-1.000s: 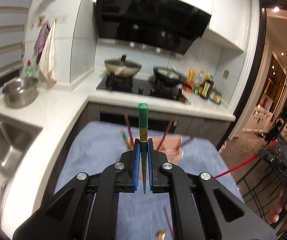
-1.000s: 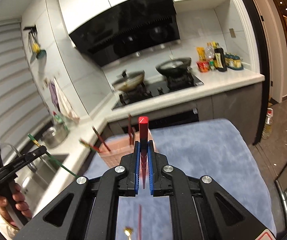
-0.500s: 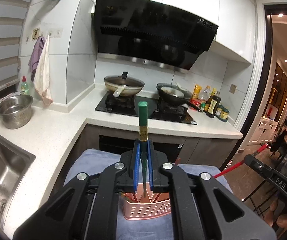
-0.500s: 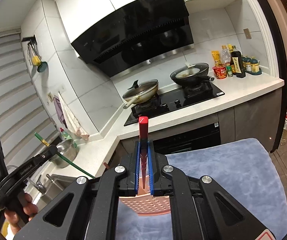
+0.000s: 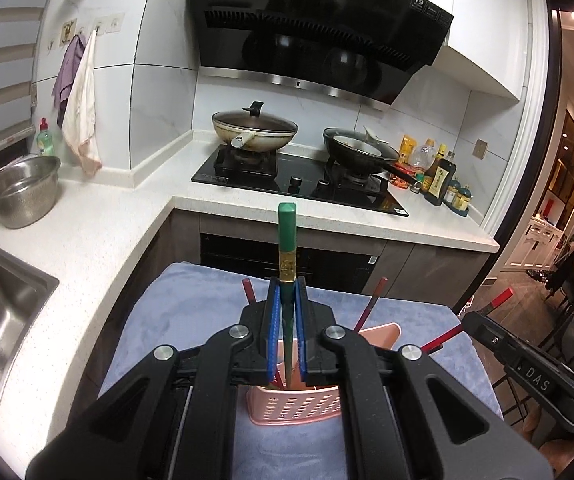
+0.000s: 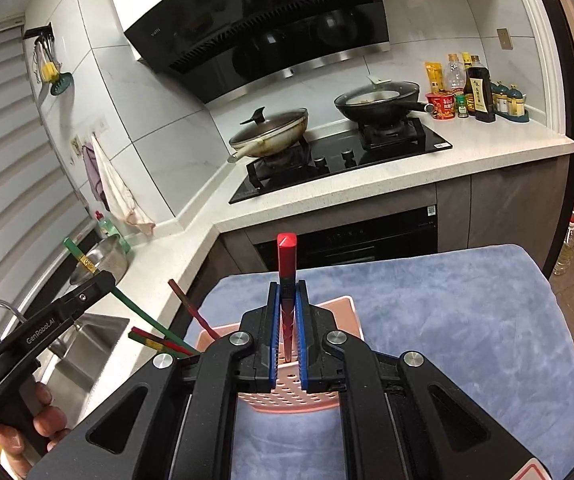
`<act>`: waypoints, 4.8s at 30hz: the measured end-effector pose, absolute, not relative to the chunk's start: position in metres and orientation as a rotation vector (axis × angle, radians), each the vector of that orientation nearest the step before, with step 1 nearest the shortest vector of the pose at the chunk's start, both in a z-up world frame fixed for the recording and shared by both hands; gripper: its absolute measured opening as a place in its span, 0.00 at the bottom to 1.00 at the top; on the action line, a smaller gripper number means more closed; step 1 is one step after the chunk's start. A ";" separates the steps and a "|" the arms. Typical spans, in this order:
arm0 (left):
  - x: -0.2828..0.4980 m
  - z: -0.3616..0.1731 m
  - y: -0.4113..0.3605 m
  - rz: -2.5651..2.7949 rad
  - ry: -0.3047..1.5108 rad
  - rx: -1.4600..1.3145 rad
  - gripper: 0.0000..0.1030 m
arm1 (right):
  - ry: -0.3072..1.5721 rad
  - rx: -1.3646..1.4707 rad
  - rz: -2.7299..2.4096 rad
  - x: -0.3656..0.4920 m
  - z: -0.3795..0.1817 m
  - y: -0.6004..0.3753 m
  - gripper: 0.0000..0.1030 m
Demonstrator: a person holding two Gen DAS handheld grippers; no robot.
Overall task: Organize utensils
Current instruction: 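Open both tools to release the chopsticks and pull back, then grasp the gold spoon with the left tool while the right tool grasps the dark red chopstick, then carry the spoon and chopstick up and insert them into the pink holder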
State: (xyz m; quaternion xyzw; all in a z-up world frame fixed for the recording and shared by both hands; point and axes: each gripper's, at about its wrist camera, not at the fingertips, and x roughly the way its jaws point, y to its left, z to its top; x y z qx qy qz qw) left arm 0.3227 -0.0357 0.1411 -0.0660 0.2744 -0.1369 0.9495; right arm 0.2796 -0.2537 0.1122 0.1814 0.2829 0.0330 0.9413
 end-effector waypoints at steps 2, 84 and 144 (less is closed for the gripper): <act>0.320 0.142 -0.033 -0.260 0.549 -0.149 0.09 | 0.570 0.368 0.057 0.279 0.113 -0.254 0.11; 0.078 -0.087 -0.074 -0.452 1.100 -0.011 0.55 | 1.009 0.217 -0.017 0.018 -0.082 -0.218 0.07; 0.152 0.060 -0.035 -0.386 0.799 0.047 0.01 | 0.590 0.311 0.036 0.069 0.085 -0.258 0.07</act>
